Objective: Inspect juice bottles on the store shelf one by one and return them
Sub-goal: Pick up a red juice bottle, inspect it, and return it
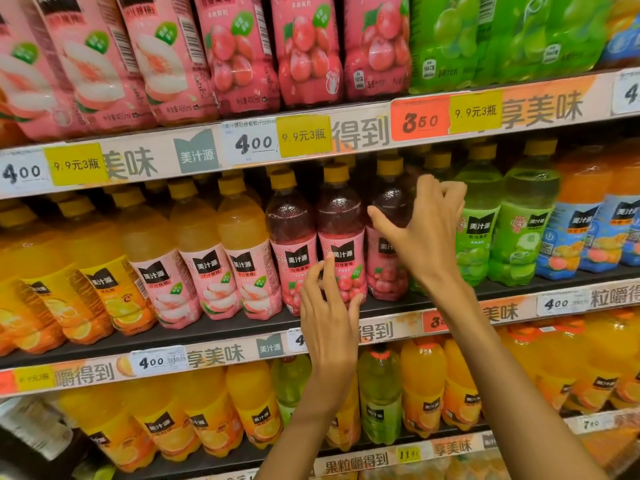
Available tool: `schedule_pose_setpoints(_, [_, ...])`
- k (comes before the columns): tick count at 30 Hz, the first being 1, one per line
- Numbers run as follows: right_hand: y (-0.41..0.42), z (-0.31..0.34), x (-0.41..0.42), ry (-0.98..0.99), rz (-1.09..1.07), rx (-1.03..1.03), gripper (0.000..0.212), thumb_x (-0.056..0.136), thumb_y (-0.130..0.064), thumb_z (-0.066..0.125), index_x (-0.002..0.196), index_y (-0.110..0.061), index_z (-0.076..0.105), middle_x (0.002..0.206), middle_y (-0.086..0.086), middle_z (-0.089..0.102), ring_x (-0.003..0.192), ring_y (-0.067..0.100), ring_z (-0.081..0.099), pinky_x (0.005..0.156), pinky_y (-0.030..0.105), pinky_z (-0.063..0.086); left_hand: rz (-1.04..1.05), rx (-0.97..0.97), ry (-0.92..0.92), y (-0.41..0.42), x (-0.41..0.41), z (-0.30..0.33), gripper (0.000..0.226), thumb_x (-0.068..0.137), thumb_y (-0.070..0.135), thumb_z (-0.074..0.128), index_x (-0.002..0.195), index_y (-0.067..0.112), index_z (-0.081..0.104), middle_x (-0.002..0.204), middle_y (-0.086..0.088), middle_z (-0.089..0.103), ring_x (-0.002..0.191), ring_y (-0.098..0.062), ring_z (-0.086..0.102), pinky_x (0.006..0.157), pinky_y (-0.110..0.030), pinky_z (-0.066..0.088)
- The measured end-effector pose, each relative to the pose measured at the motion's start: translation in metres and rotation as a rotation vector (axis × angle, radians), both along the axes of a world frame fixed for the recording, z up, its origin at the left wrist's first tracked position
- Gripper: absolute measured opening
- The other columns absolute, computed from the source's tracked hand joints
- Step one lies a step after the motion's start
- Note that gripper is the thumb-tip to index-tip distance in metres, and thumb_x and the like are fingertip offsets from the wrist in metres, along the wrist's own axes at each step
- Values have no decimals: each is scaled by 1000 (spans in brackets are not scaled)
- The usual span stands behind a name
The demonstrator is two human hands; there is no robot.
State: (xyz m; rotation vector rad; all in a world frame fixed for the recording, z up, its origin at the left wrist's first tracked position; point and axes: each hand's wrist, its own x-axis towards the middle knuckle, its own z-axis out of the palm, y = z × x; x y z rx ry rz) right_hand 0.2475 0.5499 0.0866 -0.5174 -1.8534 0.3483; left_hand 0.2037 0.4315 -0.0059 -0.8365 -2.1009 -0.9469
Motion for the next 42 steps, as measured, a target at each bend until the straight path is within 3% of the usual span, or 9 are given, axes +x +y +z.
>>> schedule_pose_setpoints(6, [-1,-9,16,21,357,-35,59,76,-28,75,125,-6,52,113,1,37,107,13,35,93,8,27,0,-2,1,1,-1,0,73,66,16,85,128,-2,52,116,-22,59,104,-35,62,78,-40,56])
schedule_pose_setpoints(12, [-9,-17,20,122,639,-198,53,81,-12,74,126,-10,45,112,-18,53,103,-9,53,89,14,41,-84,59,-62,-5,6,1,74,75,19,79,136,-1,42,127,-21,52,121,-33,51,98,-46,47])
schedule_pose_setpoints(16, [-6,-13,31,333,697,-384,46,81,-25,70,121,-15,49,109,0,60,97,5,59,84,20,47,-376,110,-81,-19,24,-3,72,86,43,62,141,7,32,137,-7,42,133,-13,35,115,-30,27])
schedule_pose_setpoints(21, [-9,-16,47,459,909,-815,22,82,-27,67,101,-19,62,90,-3,69,84,11,64,77,30,51,-788,175,-781,-23,50,15,80,70,51,72,139,39,33,128,16,55,115,-3,57,96,-35,50])
schedule_pose_setpoints(25, [-11,-27,68,416,970,-949,22,83,-30,64,103,-20,64,88,-3,72,82,10,68,72,26,54,-1073,204,-1019,-27,59,19,46,75,23,73,117,26,54,79,-2,66,57,-11,61,49,-23,47])
schedule_pose_setpoints(28, [-9,-37,94,528,1009,-1144,32,88,-44,57,97,-14,65,88,5,69,87,20,65,89,40,50,-1309,123,-1254,-36,63,10,24,76,28,72,97,20,63,68,-4,60,50,-13,55,46,-21,43])
schedule_pose_setpoints(32, [-17,-68,143,729,940,-1333,39,83,-46,53,88,-8,62,82,10,69,79,23,69,79,34,55,-1337,-142,-1543,-39,77,-12,45,49,62,81,70,25,70,81,-15,59,81,-32,57,64,-33,44])
schedule_pose_setpoints(36, [-43,-106,197,1010,683,-1354,33,86,-36,56,70,-8,65,71,8,65,67,20,65,71,32,54,-1479,-345,-1782,-39,100,-36,33,62,51,79,74,21,74,74,-3,72,69,-17,71,57,-26,55])
schedule_pose_setpoints(42, [-123,-149,273,1270,189,-1175,24,78,-34,64,66,-14,68,72,6,67,69,17,65,70,30,55,-1293,-580,-2091,-49,143,-84,31,81,38,54,97,20,75,83,-9,74,61,-21,69,53,-33,57])
